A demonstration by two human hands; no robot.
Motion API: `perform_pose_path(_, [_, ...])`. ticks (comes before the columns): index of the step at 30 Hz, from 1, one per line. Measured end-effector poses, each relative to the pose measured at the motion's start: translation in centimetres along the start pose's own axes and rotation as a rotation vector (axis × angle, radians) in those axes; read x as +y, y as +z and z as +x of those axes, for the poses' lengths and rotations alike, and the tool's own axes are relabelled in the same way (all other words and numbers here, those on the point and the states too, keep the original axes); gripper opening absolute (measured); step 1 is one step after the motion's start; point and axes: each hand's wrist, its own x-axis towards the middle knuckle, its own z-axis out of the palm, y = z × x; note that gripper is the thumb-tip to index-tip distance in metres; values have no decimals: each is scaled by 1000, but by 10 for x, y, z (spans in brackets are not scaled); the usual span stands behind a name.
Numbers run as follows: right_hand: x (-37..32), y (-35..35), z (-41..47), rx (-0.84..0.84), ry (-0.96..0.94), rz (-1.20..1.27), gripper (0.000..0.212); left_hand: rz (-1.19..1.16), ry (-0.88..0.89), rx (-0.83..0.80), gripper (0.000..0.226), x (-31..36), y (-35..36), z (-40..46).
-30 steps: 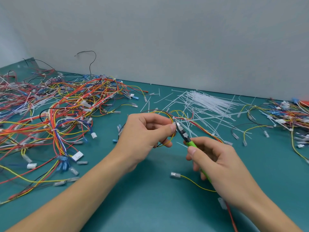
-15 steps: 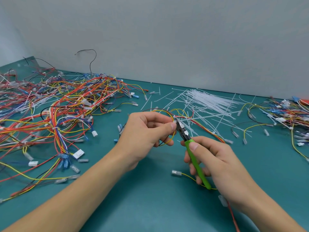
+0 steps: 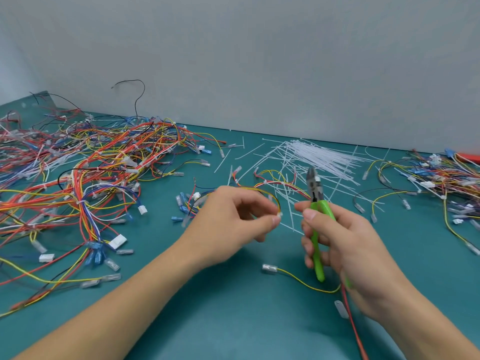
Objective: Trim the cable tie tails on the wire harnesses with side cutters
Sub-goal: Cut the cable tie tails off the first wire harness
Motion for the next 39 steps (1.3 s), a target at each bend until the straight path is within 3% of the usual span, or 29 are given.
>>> perform_pose_path(4, [0,3,-4,-14,-120,-156,24,442,236,-121,6,-3,11,-9])
perform_pose_path(9, [3,8,-5,20,-158,-260,19,630,353,-281,16,1,15,-12])
perform_pose_path(15, [7,0,-1,18,-220,-345,10,599,320,-233,18,3,15,-13])
perform_pose_path(20, [4,-1,-1,45,-183,-262,14,300,95,64,18,0,8,-4])
perform_pose_path(24, [-3,-3,-3,14,-127,-163,12,174,37,249,28,-3,-2,3])
perform_pose_path(28, [-5,-2,-8,-118,-93,-149,2,203,23,324,31,-7,-11,8])
perform_pose_path(33, [-3,-5,-6,-79,-107,-86,18,248,2,427,37,-8,-34,16])
perform_pose_path(36, [-7,-13,-5,-96,-84,-78,21,236,-103,397,38,-11,-55,19])
perform_pose_path(39, [-11,-19,-7,-208,-80,-174,18,340,-198,185,23,-17,-61,18])
